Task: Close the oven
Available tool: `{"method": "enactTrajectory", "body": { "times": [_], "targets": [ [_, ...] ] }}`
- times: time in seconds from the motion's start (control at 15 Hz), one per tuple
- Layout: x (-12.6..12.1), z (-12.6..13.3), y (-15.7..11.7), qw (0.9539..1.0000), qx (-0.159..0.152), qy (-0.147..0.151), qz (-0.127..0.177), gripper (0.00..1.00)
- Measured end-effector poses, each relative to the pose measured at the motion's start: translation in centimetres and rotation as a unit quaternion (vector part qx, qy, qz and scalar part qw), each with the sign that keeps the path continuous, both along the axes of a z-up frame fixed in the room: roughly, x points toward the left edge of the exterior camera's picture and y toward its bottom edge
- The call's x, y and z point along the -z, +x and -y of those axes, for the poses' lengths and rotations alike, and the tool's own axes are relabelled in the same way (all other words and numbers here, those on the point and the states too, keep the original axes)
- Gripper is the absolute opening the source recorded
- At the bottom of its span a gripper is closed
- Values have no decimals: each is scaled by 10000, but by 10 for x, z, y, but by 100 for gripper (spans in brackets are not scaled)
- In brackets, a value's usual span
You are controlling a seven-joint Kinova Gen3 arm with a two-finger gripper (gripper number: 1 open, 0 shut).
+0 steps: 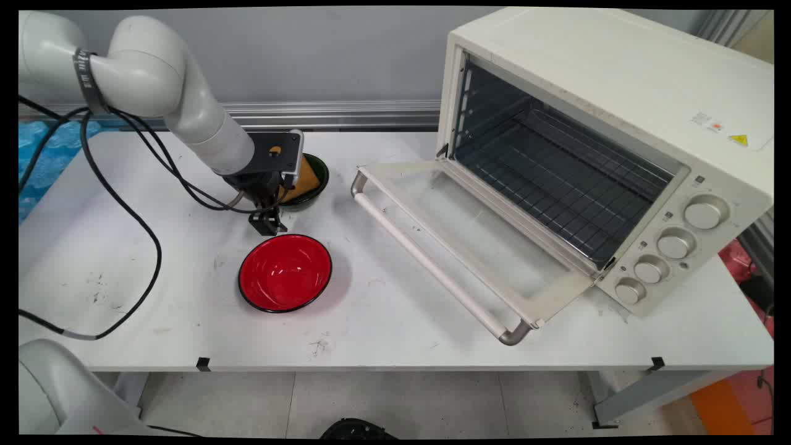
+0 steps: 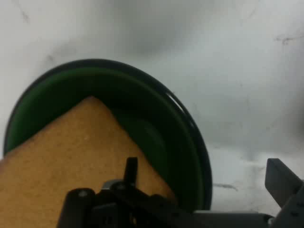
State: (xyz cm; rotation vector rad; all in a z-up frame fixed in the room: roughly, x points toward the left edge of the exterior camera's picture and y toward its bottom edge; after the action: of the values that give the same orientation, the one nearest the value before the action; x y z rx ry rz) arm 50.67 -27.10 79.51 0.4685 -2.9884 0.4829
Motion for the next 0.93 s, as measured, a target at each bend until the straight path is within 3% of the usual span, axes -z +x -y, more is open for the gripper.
{"method": "enactTrajectory", "body": {
  "times": [0.47, 0.93],
  "targets": [
    [-25, -1, -3, 9998, 55, -149, -71, 100],
    [-79, -23, -3, 9989, -218, -274, -309, 100]
  ]
}}
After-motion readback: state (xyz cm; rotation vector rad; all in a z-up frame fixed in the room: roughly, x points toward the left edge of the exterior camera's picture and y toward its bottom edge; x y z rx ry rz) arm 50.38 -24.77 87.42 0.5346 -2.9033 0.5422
